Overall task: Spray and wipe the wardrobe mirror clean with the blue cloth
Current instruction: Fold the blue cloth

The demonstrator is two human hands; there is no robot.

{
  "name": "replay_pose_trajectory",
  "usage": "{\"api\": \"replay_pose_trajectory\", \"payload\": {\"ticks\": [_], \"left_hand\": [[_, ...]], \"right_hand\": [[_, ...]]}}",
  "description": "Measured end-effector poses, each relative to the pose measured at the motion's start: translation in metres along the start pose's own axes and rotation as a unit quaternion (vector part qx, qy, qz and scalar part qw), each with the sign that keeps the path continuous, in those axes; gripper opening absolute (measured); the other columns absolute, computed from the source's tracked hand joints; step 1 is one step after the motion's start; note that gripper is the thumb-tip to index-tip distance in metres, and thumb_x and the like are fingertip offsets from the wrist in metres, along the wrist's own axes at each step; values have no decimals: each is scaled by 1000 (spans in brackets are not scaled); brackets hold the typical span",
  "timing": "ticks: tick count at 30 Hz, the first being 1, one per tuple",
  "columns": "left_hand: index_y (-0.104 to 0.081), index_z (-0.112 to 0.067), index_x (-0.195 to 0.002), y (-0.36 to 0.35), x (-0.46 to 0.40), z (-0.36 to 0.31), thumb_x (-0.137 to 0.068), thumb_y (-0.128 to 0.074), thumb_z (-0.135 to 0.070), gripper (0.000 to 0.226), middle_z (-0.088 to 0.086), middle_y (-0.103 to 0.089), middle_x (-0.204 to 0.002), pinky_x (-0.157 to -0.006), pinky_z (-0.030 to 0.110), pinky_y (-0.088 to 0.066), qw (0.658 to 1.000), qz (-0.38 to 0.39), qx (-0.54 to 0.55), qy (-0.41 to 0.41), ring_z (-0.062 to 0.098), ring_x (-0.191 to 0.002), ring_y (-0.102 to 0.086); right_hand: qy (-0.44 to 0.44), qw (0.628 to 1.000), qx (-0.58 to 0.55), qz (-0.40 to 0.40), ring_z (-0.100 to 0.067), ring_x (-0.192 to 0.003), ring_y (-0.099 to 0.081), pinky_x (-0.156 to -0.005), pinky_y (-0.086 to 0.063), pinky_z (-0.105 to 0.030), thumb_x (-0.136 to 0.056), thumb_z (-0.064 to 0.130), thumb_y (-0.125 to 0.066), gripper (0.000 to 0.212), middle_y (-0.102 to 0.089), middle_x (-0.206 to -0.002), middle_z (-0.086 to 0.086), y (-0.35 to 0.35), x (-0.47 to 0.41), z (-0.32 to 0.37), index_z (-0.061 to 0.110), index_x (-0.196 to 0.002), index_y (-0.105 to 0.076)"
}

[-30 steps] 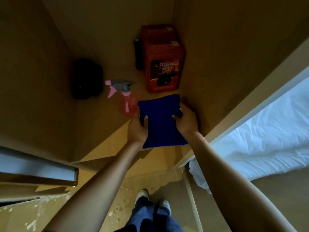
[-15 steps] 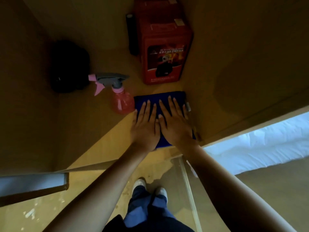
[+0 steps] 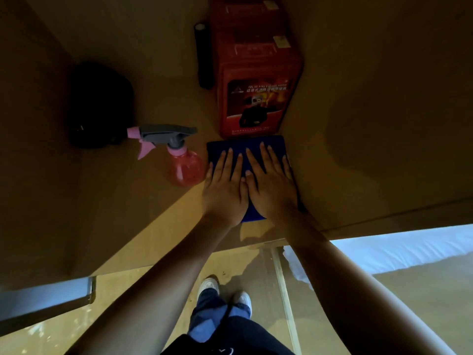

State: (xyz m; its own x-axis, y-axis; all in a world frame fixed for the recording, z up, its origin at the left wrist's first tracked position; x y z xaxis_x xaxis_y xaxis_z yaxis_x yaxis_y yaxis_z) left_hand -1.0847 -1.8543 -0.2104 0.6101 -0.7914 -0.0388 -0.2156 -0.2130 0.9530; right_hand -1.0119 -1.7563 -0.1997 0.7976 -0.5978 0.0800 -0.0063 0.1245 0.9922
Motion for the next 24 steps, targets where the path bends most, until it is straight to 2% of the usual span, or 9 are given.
{"api": "replay_pose_trajectory", "payload": {"ticks": [6,12,14,17,20,24], "left_hand": [[-13,-17,-154,1,1,0,-99,-10,-36,58,4,-8,-162,-119,33,6,1000,-3,0,1,15,-149,1],[-8,-20,-154,3,2,-1,-93,1,-40,64,1,-3,-162,-119,35,5,1000,13,-13,11,13,-149,3],[-6,-22,-154,5,2,-2,-99,-5,-38,58,-1,1,-162,-119,36,4,999,28,3,25,12,-149,6],[-7,-23,-154,13,11,-2,-104,-18,-35,52,-2,-1,-162,-120,34,0,998,44,23,30,11,-149,5],[-12,-22,-154,25,39,1,-105,-20,-33,51,1,-8,-162,-120,33,-5,999,36,24,32,14,-149,-1],[-10,-20,-154,52,79,17,-104,-25,-30,54,3,-10,-162,-120,36,-9,994,61,43,80,17,-149,-6]], "right_hand": [[6,1000,1,-5,-19,-151,-2,-122,-1,-45,-91,47,6,68,-6,-164,-4,0,0,0,31,-155,-8],[17,1000,6,-7,-18,-151,-2,-122,2,-43,-89,49,9,71,-5,-164,-3,0,1,-2,30,-156,-8],[20,1000,8,-8,-19,-151,-3,-121,3,-43,-90,48,6,70,-6,-164,-4,1,2,-1,30,-156,-9],[18,1000,12,-5,-19,-151,-2,-120,5,-42,-97,46,-5,62,-6,-164,-4,2,4,0,29,-156,-9],[1,999,-1,33,-20,-151,1,-120,5,-45,-105,40,-16,55,-2,-164,-5,11,6,8,25,-156,-5],[-60,988,-107,98,-27,-150,-8,-119,-4,-54,-101,31,-40,64,-8,-163,-9,40,24,42,18,-156,-9]]}}
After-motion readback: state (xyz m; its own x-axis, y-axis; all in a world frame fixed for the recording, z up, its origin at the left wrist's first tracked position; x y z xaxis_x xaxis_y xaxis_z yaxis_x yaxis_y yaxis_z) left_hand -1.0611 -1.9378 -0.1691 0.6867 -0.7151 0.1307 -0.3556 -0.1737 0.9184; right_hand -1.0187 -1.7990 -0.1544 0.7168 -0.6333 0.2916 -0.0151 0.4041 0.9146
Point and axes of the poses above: each hand's wrist, its own x-axis away from the middle knuckle, its own y-axis out of the back of the hand, z = x × y, the point moved 1 cm from there along -x, towards the middle knuckle
